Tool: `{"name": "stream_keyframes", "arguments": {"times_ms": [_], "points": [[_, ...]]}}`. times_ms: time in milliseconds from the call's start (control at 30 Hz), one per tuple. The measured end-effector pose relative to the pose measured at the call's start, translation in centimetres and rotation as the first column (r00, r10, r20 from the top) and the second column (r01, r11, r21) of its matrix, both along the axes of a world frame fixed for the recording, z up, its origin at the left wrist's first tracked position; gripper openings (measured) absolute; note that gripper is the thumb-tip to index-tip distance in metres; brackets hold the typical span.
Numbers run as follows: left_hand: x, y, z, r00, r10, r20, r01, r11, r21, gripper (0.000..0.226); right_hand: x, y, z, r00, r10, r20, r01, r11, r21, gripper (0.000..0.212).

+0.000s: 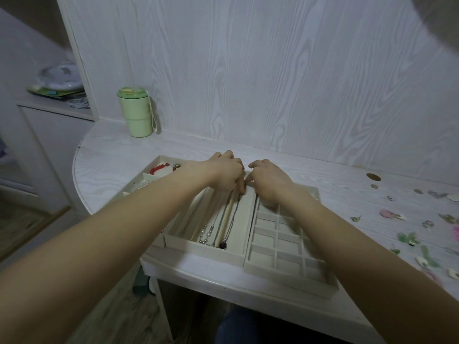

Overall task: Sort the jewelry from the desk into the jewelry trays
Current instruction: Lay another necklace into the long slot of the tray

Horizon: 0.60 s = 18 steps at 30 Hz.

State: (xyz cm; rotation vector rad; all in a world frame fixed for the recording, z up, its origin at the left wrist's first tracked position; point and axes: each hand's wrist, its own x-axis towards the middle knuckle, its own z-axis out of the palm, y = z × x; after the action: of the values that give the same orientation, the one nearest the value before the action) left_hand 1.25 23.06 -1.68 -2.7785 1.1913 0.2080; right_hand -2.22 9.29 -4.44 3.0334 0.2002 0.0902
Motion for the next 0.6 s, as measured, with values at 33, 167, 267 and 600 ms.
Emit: {"name": "stream_keyframes", "arguments": {"times_ms": [33, 167, 267, 600], "points": [[-0.05, -0.05, -0.03, 1.0, 0.004, 0.012, -0.004, 1.0, 0.025, 0.052, 0.0, -0.01, 0.0, 1.0, 0.0, -0.005, 0.0, 1.0, 0.001, 0.041], [-0.3, -0.33, -0.09, 1.0, 0.007, 0.015, -0.008, 0.996, 0.09, 0.046, 0.32, -0.1, -0.37, 0.999, -0.012, -0.031, 0.011, 1.0, -0.02, 0.036], [-0.24, -0.32, -0.13, 1.0, 0.01, 0.012, -0.011, 0.996, 0.086, 0.046, 0.55, -0.14, -0.44, 0.999, -0.021, -0.036, 0.021, 1.0, -0.017, 0.038], [-0.19, -0.25, -0.17, 1.0, 0.017, -0.021, -0.017, 0.999, 0.029, 0.049, -0.1, -0.26, 0.04, 0.998, -0.022, -0.052, 0.022, 1.0, 0.014, 0.045]]}}
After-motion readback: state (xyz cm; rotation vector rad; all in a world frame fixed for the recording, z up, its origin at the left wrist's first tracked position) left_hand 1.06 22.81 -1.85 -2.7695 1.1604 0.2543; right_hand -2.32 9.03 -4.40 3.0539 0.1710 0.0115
